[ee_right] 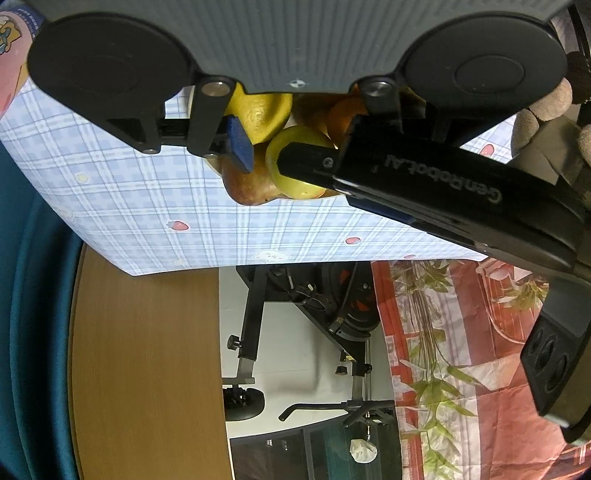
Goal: Organize fruits
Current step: 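Lower the lime onto the plate and open the left gripper, then move the left gripper to the second green lime on the table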
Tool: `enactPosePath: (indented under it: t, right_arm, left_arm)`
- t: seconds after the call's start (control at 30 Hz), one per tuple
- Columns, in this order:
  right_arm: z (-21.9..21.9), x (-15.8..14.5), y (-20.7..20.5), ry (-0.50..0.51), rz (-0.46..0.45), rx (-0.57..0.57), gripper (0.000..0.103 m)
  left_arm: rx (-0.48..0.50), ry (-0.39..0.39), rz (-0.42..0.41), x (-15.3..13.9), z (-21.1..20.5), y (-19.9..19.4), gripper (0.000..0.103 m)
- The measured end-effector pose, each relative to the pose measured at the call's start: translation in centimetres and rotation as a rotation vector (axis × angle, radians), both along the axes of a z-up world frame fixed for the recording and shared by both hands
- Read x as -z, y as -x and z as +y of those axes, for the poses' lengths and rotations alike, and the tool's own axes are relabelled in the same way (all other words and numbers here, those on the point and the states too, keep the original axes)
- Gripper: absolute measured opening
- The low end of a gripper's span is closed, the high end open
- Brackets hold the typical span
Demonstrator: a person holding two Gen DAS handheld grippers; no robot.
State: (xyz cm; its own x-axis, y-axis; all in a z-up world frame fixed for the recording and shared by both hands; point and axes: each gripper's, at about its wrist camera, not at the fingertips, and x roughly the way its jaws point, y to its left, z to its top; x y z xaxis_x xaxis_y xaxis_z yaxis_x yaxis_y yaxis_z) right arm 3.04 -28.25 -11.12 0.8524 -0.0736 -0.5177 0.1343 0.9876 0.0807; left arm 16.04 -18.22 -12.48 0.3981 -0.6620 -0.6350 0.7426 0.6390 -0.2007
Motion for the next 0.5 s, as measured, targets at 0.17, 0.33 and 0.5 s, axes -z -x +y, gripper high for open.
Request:
enactPosePath:
  t: [0.17,0.33,0.5]
  right_arm:
    - [0.6,-0.4,-0.1,0.016,-0.005,-0.016,0.058]
    - [1.0,-0.8,-0.5,0.036,-0.012,-0.032,0.058]
    - [1.8,-1.1,-0.9,0.051,-0.016,-0.051,0.058]
  left_arm:
    - [-0.028,0.018,-0.001,-0.4,1.2,-0.3,0.071]
    - [-0.056,0.039,-0.004,-0.8,2.4,-0.7,0.071]
    - [-0.088,0.055,-0.008,-1.1,4.1,-1.2,0.071]
